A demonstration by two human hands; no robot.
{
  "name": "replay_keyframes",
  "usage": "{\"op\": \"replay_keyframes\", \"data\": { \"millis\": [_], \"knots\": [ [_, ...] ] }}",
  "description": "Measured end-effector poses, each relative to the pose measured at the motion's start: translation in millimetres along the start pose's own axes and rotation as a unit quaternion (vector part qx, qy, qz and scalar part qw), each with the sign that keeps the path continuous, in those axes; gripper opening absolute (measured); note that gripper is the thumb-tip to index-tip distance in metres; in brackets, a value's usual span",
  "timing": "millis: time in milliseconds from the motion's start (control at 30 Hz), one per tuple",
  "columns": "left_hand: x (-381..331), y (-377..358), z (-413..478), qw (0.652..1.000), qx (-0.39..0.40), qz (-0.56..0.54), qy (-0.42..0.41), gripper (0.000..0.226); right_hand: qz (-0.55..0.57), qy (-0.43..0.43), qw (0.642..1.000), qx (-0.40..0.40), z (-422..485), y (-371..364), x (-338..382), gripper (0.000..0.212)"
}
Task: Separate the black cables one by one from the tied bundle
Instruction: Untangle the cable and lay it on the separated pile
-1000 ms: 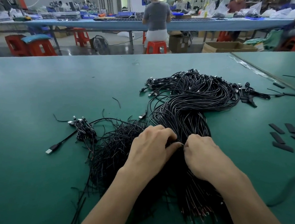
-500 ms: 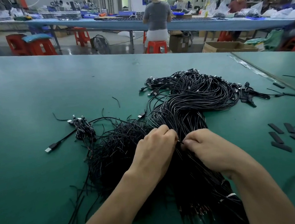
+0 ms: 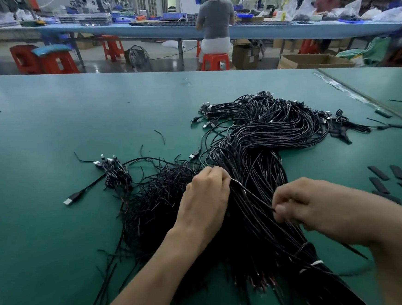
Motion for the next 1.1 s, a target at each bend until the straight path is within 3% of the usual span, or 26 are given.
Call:
{"op": "replay_keyframes", "data": {
  "millis": [133, 267, 367, 500, 633, 833, 1100],
  "knots": [
    [1.4, -2.5, 0.9, 0.999, 0.013, -0.035, 0.003, 0.020, -0.035, -0.028, 0.999, -0.028, -12.2, 9.3, 1.9, 0.025],
    [0.9, -3.0, 1.2, 0.998, 0.019, -0.051, 0.004, 0.017, -0.037, -0.052, 0.995, -0.082, 4.4, -1.0, 7.7, 0.036],
    [0.5, -2.7, 2.4, 0.998, 0.020, -0.061, 0.006, 0.013, -0.016, -0.034, 0.993, -0.116, 25.7, -20.8, 16.7, 0.018],
    [2.1, -3.2, 4.7, 0.996, 0.029, -0.077, 0.028, 0.013, 0.006, 0.020, 0.971, -0.236, 40.2, -35.8, 26.7, 0.016],
    [1.0, -3.9, 2.9, 0.995, 0.029, -0.087, 0.028, 0.014, 0.019, 0.013, 0.952, -0.306, 42.3, -41.7, 27.0, 0.017],
    [2.9, -2.2, 3.4, 0.993, 0.027, -0.105, 0.051, 0.013, 0.007, -0.007, 0.944, -0.330, 36.5, -37.7, 26.0, 0.010],
    [-1.6, -0.9, 2.8, 0.992, 0.037, -0.107, 0.054, 0.013, -0.067, -0.030, 0.950, -0.303, 36.1, -46.7, 35.3, 0.016]
  ]
}}
Point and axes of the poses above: each hand's wrist, its own z-axis towards the middle knuckle, its own y-axis out of the back of the hand, x = y × z, the point moved 3 cm from there along z, towards the middle knuckle, and after that the axes turned 3 degrees about y, right-handed, at the moved point
